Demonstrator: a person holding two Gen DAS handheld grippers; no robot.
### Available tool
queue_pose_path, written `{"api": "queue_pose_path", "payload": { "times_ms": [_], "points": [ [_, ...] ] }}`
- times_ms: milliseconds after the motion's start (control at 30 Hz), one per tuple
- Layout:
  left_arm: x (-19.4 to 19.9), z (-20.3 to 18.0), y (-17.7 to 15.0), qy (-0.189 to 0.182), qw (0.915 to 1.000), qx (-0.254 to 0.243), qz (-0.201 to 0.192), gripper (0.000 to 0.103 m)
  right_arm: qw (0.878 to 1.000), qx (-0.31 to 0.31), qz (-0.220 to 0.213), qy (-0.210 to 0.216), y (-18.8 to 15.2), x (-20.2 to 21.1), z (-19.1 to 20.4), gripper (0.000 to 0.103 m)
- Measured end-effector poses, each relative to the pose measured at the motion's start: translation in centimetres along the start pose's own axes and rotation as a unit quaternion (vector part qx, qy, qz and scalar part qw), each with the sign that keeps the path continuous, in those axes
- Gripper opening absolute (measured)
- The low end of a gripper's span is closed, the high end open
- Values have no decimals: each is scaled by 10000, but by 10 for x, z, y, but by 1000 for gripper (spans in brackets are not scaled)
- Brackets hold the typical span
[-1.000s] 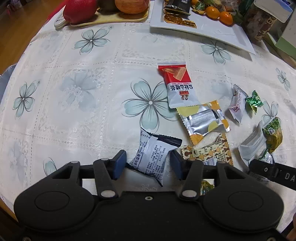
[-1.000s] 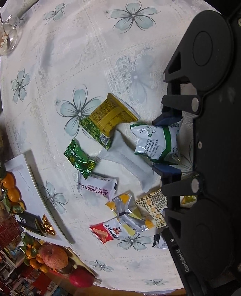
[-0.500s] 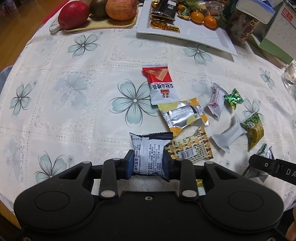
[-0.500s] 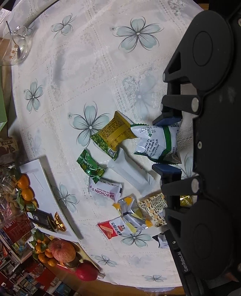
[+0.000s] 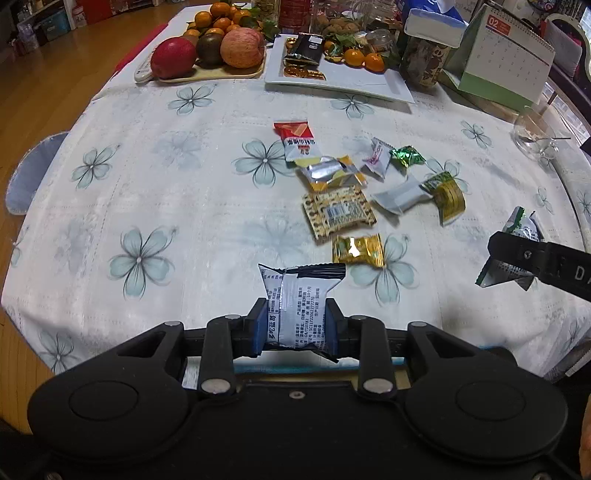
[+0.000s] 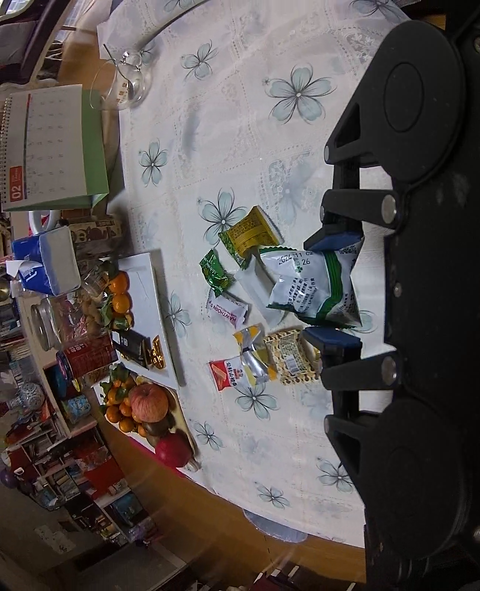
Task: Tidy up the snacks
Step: 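Carry both held packets back over the gold tray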
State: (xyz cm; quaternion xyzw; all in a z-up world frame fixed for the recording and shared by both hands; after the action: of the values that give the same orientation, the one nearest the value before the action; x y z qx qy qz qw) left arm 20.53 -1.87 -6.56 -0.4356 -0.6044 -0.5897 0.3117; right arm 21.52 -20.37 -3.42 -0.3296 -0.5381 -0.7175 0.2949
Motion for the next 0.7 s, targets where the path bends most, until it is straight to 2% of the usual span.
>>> {"api": "queue_pose_path", "payload": {
  "times_ms": [100,267,367,600,700],
  "points": [
    [9,0,-25,87,10000,1,-49,39,9999,-13,24,103,-29,20,1,46],
    [15,-3,-66,365,9988,-298,-143,39,9997,-100,109,196,-80,46,-1,46],
    [16,-5,-85,337,9988,-348,-119,39,9998,-127,125,123,-105,57,-3,46],
    [15,-4,-123,384,9989,-251,-28,39,9995,-274,94,-87,-136,72,-11,47],
    [13,-1,-131,317,9994,-118,67,39,9995,-282,136,-42,-145,75,-11,47]
  ]
}}
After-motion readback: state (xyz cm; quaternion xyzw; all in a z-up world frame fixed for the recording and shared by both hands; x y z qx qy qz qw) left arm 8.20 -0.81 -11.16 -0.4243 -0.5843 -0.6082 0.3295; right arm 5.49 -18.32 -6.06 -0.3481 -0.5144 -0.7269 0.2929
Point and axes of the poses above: each gripper's, at about its wrist camera, not at the fingertips, and x roughly against the way its jaws point, z to its left, y to its top, the point moved 8 cm from there along -x, roughly the way its jaws point, and after that the axes turned 2 degrees about -z, right-handed, at the moved point
